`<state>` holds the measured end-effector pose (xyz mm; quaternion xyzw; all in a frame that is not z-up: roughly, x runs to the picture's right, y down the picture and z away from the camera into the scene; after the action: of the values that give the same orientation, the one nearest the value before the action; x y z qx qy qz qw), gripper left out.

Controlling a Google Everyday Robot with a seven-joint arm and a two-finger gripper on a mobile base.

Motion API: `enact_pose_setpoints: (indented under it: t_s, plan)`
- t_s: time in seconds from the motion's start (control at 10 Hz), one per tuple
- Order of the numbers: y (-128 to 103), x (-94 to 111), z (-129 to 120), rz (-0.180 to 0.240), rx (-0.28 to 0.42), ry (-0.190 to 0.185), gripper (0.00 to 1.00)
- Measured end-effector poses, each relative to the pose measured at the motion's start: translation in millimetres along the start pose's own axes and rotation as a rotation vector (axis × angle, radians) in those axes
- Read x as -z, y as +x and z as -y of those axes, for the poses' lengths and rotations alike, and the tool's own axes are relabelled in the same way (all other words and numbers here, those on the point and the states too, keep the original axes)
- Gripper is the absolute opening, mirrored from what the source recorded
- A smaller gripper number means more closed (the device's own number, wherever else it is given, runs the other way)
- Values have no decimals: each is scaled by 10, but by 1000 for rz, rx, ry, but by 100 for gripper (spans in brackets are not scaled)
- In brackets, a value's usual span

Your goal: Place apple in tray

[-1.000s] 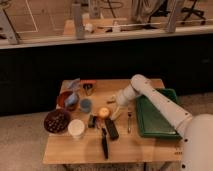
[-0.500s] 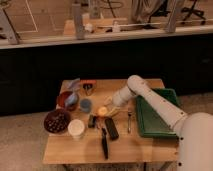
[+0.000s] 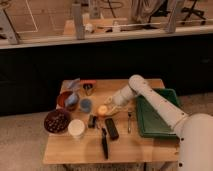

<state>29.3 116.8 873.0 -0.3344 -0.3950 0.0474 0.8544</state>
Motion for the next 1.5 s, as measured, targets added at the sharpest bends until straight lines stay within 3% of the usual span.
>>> enact_pose_setpoints:
  t_s: [0.2, 0.6, 1.0, 1.3, 1.5]
  plan:
    - [106, 308, 11, -1, -10, 37, 50]
    - [506, 1188, 3, -23, -53, 141, 50]
    - [1045, 2154, -152, -94, -142, 257, 50]
    - [1375, 2517, -352, -157, -239, 304, 50]
    - [1518, 2486, -436, -197, -285, 299, 50]
